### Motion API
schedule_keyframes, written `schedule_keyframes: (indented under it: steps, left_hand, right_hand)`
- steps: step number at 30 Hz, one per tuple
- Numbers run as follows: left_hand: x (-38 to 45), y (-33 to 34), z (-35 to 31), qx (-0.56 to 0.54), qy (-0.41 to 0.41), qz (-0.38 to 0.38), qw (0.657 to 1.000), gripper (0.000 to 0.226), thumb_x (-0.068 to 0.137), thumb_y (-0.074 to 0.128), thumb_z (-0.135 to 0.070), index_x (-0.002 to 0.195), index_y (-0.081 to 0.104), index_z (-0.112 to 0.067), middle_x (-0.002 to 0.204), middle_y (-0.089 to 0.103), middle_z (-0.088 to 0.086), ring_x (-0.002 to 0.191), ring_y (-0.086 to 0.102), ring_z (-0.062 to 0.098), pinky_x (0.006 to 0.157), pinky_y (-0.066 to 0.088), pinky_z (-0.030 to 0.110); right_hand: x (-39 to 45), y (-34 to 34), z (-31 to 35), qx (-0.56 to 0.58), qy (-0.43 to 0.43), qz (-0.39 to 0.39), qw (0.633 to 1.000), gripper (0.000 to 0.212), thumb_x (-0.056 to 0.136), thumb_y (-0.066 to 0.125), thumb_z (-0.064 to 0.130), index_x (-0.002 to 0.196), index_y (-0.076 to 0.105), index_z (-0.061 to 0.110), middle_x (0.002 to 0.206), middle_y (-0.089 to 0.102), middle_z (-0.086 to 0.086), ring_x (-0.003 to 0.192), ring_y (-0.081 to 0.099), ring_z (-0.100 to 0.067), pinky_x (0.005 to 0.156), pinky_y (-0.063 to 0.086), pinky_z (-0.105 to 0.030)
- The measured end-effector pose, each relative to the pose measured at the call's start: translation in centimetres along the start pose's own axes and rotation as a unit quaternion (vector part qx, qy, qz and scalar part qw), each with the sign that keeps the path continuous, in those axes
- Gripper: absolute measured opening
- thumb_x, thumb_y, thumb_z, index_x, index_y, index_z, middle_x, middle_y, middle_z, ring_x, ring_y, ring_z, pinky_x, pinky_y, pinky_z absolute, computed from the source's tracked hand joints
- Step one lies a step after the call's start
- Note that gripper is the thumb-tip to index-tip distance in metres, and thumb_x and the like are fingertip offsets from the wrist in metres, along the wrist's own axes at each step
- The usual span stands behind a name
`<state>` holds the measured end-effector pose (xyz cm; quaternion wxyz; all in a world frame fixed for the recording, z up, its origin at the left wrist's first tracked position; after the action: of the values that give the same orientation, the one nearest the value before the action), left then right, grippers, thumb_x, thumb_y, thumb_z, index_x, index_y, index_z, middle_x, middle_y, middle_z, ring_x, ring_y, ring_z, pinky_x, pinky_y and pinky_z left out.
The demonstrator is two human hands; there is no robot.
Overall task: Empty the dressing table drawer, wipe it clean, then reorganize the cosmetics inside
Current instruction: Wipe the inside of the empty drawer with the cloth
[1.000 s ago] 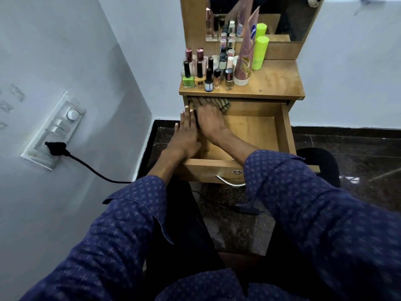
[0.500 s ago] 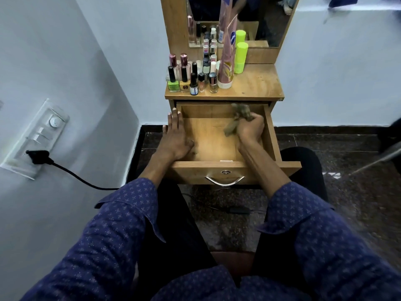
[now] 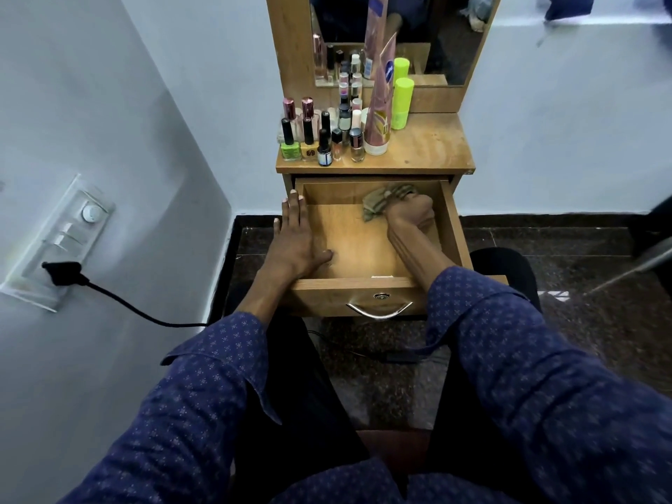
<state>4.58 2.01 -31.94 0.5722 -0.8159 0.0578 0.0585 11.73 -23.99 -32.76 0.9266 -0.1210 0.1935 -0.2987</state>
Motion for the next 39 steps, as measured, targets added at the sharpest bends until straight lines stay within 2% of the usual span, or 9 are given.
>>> schedule_keyframes:
  steps: [5,11,15,17,22,25,31,36,39]
  left_hand:
    - [0.5,0.1,0.0,0.003,-0.001,-0.001,1.0,0.128,0.091,0.076,-0.049,0.163,-0.021,-0.006,0.17,-0.031,0.011,0.159,-0.023,0.031,0.13,0.0,0.052]
    - [0.5,-0.1,0.2,0.013,0.001,0.004,1.0,0.125,0.092,0.075,-0.048,0.164,-0.019,-0.007,0.17,-0.031,0.01,0.16,-0.021,0.029,0.131,0.002,0.054]
    - [0.5,-0.2,0.2,0.011,0.011,-0.001,1.0,0.127,0.09,0.078,-0.047,0.164,-0.018,-0.007,0.171,-0.029,0.01,0.161,-0.019,0.028,0.131,0.002,0.055]
    - [0.5,-0.2,0.3,0.011,0.011,-0.001,1.0,0.129,0.089,0.079,-0.047,0.164,-0.018,-0.007,0.171,-0.029,0.009,0.161,-0.019,0.027,0.131,0.002,0.055]
    - [0.6,-0.2,0.1,-0.001,0.009,0.0,1.0,0.133,0.087,0.081,-0.048,0.164,-0.019,-0.006,0.171,-0.03,0.009,0.16,-0.021,0.028,0.131,0.002,0.054]
    - [0.5,-0.3,0.1,0.002,0.006,0.0,1.0,0.135,0.086,0.082,-0.048,0.163,-0.02,-0.005,0.171,-0.031,0.01,0.16,-0.022,0.029,0.131,0.002,0.053]
    - [0.7,-0.1,0.0,-0.014,0.004,0.011,1.0,0.138,0.083,0.084,-0.05,0.162,-0.021,-0.005,0.17,-0.032,0.012,0.16,-0.022,0.03,0.131,0.0,0.052]
    - [1.0,0.0,0.1,-0.026,0.002,0.009,1.0,0.138,0.085,0.083,-0.049,0.162,-0.023,-0.005,0.169,-0.033,0.011,0.159,-0.024,0.03,0.131,-0.001,0.052]
    - [1.1,0.0,0.1,-0.031,-0.003,0.008,0.999,0.137,0.085,0.082,-0.049,0.162,-0.023,-0.006,0.169,-0.034,0.011,0.159,-0.024,0.029,0.131,-0.003,0.051]
  right_hand:
    - [-2.3,3.5,1.5,-0.069,-0.041,0.083,0.993,0.031,0.08,0.089,0.031,0.102,0.076,0.014,0.097,0.073,0.006,0.084,0.067,-0.012,0.08,0.063,-0.034]
    - [-4.7,12.6,-0.9,0.038,0.037,0.213,0.976,0.055,0.064,0.101,0.025,0.106,0.075,0.001,0.107,0.078,-0.007,0.086,0.076,-0.026,0.078,0.066,-0.042]
    - [-5.1,6.8,0.0,0.132,0.086,0.154,0.975,0.026,0.09,0.081,0.013,0.108,0.07,-0.002,0.087,0.071,-0.004,0.069,0.069,-0.017,0.061,0.063,-0.024]
    - [-2.9,2.4,0.2,0.17,0.081,0.09,0.978,0.022,0.096,0.073,0.012,0.114,0.069,-0.001,0.101,0.075,-0.004,0.074,0.068,-0.008,0.053,0.053,-0.011]
    - [-0.8,-1.8,1.5,0.202,0.05,-0.006,0.978,0.03,0.102,0.055,0.002,0.131,0.062,-0.002,0.119,0.064,-0.002,0.107,0.06,-0.014,0.081,0.041,-0.012]
    - [-2.2,1.0,1.8,0.157,0.043,0.024,0.986,0.019,0.1,0.06,0.002,0.116,0.07,-0.001,0.107,0.071,-0.004,0.096,0.068,-0.015,0.058,0.045,-0.006]
    - [-5.3,13.1,-0.1,0.097,0.059,0.163,0.98,0.036,0.078,0.088,0.004,0.111,0.073,0.003,0.112,0.076,-0.005,0.093,0.073,-0.018,0.081,0.064,-0.031]
    - [-4.2,16.0,-0.1,-0.021,-0.075,0.191,0.978,0.011,0.077,0.087,0.009,0.086,0.081,0.007,0.088,0.079,-0.005,0.082,0.076,-0.02,0.074,0.066,-0.044]
    - [-7.6,15.1,3.9,-0.172,-0.234,0.296,0.91,0.018,0.085,0.071,-0.001,0.071,0.075,0.01,0.072,0.072,0.001,0.066,0.065,-0.007,0.065,0.057,-0.029]
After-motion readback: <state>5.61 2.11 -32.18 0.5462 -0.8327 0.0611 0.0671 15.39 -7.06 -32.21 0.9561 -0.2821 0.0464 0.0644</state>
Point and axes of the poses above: each hand's wrist, its own x-axis towards the middle knuckle, its own y-axis out of the palm, z = x × y, the point moved 10 cm from there along x, towards the middle knuckle
